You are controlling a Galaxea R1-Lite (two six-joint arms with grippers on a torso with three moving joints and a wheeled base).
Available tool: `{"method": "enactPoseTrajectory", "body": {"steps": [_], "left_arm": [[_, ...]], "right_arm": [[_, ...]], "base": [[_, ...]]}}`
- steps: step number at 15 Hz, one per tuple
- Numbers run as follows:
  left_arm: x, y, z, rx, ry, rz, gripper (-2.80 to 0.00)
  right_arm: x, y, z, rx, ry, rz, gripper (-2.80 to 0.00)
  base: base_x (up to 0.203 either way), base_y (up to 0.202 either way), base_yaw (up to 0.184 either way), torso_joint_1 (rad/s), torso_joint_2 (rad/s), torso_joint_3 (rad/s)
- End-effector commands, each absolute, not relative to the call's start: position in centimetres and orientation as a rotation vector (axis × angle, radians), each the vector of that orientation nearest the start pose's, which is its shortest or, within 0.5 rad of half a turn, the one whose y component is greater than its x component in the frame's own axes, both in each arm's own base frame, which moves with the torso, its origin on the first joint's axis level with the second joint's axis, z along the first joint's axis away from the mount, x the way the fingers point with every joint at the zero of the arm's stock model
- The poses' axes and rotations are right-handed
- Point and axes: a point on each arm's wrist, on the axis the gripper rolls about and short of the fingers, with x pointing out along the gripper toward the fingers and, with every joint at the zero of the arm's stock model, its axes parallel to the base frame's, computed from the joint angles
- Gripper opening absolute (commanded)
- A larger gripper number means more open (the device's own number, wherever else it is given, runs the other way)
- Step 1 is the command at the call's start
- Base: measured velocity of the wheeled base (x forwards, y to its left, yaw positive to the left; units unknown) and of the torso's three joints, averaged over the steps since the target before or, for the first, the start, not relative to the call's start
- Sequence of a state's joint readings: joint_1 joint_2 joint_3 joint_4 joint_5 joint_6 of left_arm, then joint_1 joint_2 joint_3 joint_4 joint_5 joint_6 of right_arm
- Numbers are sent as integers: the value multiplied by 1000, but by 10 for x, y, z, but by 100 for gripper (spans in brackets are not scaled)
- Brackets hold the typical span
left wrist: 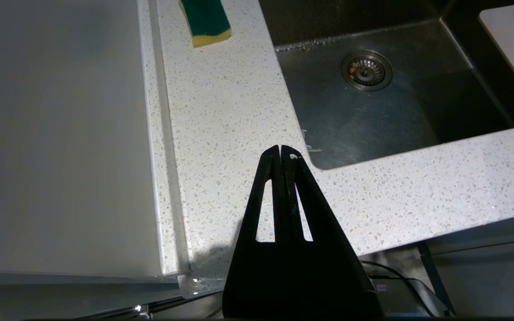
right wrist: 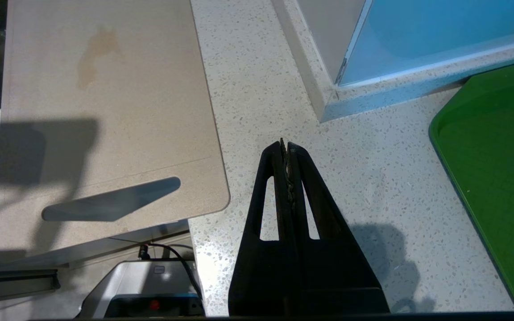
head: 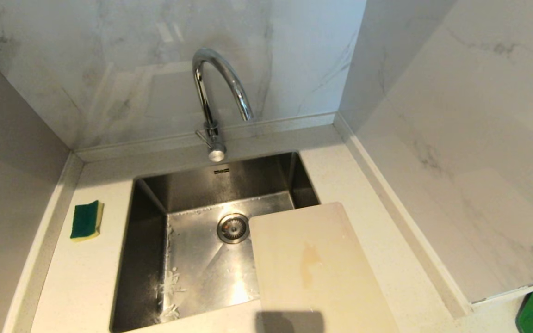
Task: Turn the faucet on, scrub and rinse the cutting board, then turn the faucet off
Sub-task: Turn on the tap
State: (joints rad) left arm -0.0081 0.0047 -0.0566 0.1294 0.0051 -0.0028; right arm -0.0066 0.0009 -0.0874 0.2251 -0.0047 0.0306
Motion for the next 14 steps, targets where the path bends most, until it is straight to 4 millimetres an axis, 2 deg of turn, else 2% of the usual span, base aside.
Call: {"method": "enactPoseTrajectory", "body": {"steps": [1, 14], "left_arm": [[-27, 0, 78, -3, 80, -1, -280], [-27, 0, 78, -1, 80, -2, -280]], "right_arm": [[-31, 0, 76, 31, 140, -14, -280], [-31, 0, 77, 27, 139, -14, -280]], "base": [[0, 0, 0, 0, 0, 0], [0, 0, 0, 0, 0, 0]]}}
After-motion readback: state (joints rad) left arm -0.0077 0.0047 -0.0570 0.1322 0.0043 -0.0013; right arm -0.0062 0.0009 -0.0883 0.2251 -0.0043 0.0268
